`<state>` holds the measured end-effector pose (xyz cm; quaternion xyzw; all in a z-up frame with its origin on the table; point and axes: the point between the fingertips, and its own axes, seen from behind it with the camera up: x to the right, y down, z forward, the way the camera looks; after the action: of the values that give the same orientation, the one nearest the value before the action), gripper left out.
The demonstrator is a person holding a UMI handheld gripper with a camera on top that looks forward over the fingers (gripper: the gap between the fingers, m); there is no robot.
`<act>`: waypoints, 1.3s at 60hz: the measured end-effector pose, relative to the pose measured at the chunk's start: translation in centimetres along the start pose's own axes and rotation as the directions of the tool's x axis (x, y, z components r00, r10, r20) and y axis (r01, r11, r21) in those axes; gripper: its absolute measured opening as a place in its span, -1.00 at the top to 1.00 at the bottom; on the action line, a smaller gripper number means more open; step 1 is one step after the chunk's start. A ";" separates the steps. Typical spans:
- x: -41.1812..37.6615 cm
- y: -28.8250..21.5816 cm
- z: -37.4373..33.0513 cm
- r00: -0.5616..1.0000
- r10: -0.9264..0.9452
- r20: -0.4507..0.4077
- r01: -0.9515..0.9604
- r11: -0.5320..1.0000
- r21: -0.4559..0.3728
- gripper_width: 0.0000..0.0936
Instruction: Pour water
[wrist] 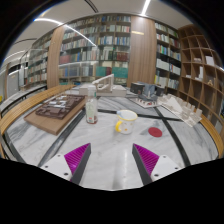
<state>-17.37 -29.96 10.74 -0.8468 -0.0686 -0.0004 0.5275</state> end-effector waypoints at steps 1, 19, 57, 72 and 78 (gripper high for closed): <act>-0.7 -0.4 0.7 1.000 0.004 0.006 -0.004 1.000 0.007 -0.83; -9.1 -7.9 16.9 0.999 0.032 0.024 -0.035 0.991 0.132 -0.81; -11.2 -12.3 29.5 0.997 0.075 0.023 -0.078 0.974 0.214 0.15; -12.9 -21.4 19.5 0.788 0.426 0.444 -0.558 0.800 0.222 0.16; -12.1 -25.0 15.4 0.426 0.636 0.643 -0.827 0.563 -0.009 0.15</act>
<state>-33.39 -6.76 25.31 -0.6506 0.1555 0.5006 0.5495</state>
